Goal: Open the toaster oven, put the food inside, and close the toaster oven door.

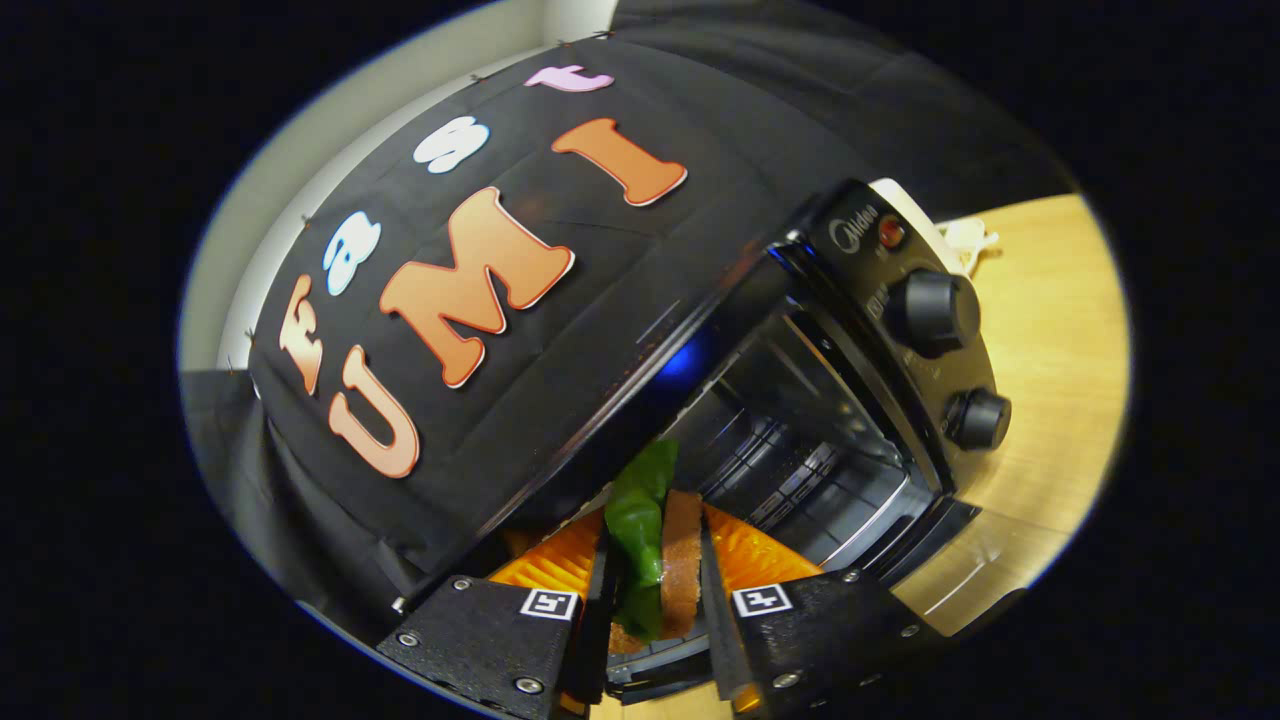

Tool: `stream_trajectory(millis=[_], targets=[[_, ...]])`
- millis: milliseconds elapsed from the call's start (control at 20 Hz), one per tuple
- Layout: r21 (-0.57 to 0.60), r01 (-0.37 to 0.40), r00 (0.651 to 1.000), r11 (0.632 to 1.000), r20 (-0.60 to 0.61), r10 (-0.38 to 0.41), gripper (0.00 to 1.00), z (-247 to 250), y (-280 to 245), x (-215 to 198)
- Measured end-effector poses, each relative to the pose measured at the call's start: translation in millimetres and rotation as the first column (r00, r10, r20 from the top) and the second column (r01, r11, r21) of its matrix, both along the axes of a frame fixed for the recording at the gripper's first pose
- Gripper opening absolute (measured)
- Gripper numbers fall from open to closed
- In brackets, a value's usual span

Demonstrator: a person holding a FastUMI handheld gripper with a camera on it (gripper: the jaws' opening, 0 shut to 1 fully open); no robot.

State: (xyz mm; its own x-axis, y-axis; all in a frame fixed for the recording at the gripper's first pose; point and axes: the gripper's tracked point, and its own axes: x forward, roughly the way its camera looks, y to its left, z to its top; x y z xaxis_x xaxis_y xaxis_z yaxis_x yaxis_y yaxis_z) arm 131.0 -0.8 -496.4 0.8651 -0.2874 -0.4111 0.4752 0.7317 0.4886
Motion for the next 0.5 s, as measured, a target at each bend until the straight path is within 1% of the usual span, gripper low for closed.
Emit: stream_trajectory(millis=[50, 150, 300, 350, 400, 450, 500], targets=[[-0.06, -0.01, 1.0, 0.998, -0.027, 0.008, 0.48, -1.3, -4.4, 0.0], [-0.147, -0.041, 0.997, 0.988, -0.07, 0.031, 0.56, 1.0, -10.8, -3.5], [-0.211, -0.088, 0.991, 0.973, -0.116, 0.065, 0.62, 3.7, -14.3, -11.9], [-0.234, -0.103, 0.989, 0.967, -0.13, 0.074, 0.68, 6.1, -16.8, -15.4], [-0.242, -0.123, 0.984, 0.963, -0.154, 0.087, 0.69, 5.4, -17.5, -21.5], [-0.237, -0.15, 0.979, 0.96, -0.173, 0.11, 0.74, 5.6, -15.7, -27.9], [-0.234, -0.179, 0.972, 0.956, -0.194, 0.135, 0.76, 7.0, -11.9, -35.8]])
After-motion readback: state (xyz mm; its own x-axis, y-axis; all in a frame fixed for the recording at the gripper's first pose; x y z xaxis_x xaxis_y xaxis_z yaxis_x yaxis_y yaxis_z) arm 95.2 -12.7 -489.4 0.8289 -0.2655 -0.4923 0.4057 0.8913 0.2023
